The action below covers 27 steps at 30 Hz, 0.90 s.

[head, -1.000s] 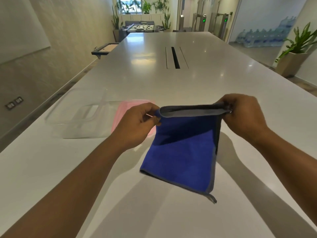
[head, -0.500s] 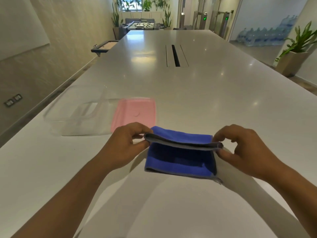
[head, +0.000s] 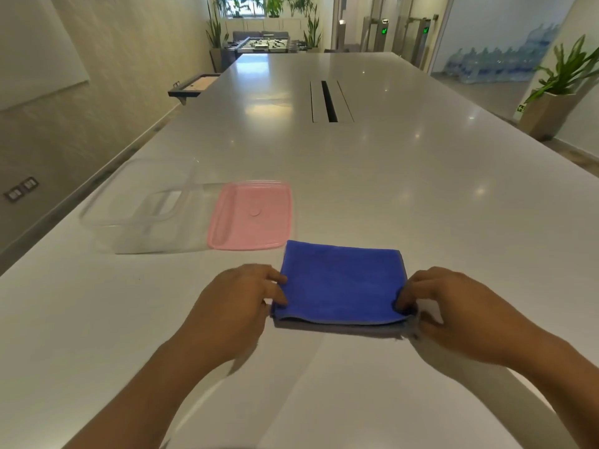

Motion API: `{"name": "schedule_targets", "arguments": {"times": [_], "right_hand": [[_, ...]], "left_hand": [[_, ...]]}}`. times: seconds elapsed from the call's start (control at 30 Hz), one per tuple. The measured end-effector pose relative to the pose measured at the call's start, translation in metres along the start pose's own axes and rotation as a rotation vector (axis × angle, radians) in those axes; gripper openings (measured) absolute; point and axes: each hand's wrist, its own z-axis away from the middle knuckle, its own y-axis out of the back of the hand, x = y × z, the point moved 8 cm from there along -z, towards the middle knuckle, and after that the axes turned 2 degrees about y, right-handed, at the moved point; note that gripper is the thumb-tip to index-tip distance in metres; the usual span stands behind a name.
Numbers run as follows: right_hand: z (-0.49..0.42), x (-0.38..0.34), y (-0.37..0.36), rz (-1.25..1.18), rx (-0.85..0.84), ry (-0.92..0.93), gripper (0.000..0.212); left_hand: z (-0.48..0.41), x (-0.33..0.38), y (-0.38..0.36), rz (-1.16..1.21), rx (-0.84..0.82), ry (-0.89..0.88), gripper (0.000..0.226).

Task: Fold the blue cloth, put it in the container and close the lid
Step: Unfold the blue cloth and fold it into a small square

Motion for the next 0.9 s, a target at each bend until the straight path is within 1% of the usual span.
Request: {"name": "schedule_targets", "arguments": {"times": [0.07,0.13,0.23,0.3,0.37,0.47,0.53,0.6,0.77,0.83,0.9], "right_hand": [[-0.003,-0.002,0.013,-0.061,0.079,-0.030,0.029],[-0.010,-0.011,0.024,-0.142,0.176,-0.038,0.028],[-0.033,-0.032,0.026,-0.148,0.296,0.024,0.028],[-0.052,-0.044,0.018,-0.163,0.334,0.048,0.033],[-0.068,-0.050,-0.002,-0.152,0.294,0.033,0.040],[-0.078,-0.045,-0.042,-0.045,0.166,-0.041,0.057],[-0.075,-0.039,-0.055,0.021,0.125,-0.079,0.072],[-0.071,-0.035,-0.058,0.044,0.099,-0.081,0.077],[-0.063,-0.035,-0.059,0.091,0.030,0.001,0.076],[-0.059,-0.037,-0.058,0.109,0.003,0.087,0.078],[-0.053,-0.040,-0.056,0.104,-0.034,0.228,0.080]], "left_hand": [[-0.003,0.008,0.017,-0.006,0.100,0.021,0.038],[-0.010,0.022,0.024,0.058,0.165,0.018,0.035],[-0.032,0.050,0.012,0.072,0.186,-0.031,0.037],[-0.049,0.062,-0.007,0.043,0.168,-0.052,0.039],[-0.061,0.061,-0.033,-0.015,0.114,-0.053,0.045],[-0.059,0.049,-0.067,-0.164,0.023,-0.020,0.059],[-0.055,0.040,-0.073,-0.187,0.027,0.007,0.058],[-0.052,0.036,-0.072,-0.193,0.028,0.025,0.062],[-0.036,0.036,-0.071,-0.195,-0.021,0.073,0.077],[-0.027,0.036,-0.069,-0.171,-0.060,0.085,0.079],[-0.022,0.035,-0.065,-0.168,-0.097,0.086,0.095]]}}
